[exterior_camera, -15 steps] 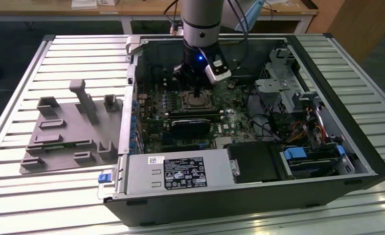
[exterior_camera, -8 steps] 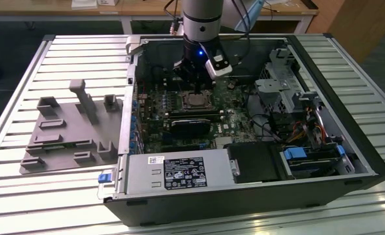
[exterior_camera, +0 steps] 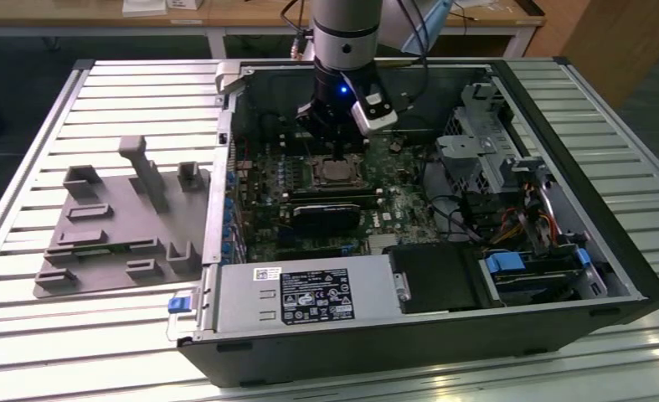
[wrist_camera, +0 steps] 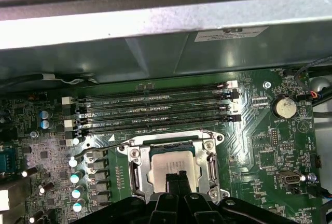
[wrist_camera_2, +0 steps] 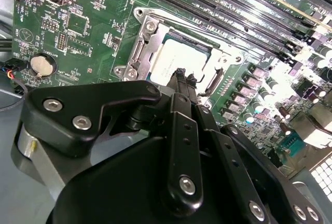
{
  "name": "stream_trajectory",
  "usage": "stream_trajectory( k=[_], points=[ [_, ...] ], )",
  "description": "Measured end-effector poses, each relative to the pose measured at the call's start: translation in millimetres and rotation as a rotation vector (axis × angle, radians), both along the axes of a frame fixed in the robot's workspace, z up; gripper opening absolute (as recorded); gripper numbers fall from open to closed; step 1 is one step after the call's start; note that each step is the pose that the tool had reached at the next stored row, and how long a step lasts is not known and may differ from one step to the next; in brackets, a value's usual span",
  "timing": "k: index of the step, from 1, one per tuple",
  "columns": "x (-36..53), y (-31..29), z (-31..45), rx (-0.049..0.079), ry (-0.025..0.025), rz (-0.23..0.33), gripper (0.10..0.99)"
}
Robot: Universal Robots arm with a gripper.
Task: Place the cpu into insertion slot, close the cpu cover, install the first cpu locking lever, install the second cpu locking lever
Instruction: 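Install the first cpu locking lever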
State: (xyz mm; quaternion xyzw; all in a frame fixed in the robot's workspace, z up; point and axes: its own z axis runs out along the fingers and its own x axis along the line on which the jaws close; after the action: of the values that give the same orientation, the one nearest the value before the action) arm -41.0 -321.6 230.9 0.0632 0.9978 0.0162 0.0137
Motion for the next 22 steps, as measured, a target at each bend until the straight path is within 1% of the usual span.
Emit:
stream_trajectory(
  k=[11, 13, 17, 22],
  points=[
    [0.0, 0.0, 0.0, 0.000, 0.0000, -0.001, 0.106],
    [-1.2, 0.0, 0.0, 0.000, 0.0000, -0.001, 0.106],
    [-7.2, 0.0, 0.0, 0.000, 0.0000, -0.001, 0.106],
    [-19.1, 0.0, 0.0, 0.000, -0.0003, -0.001, 0.106]
  ],
)
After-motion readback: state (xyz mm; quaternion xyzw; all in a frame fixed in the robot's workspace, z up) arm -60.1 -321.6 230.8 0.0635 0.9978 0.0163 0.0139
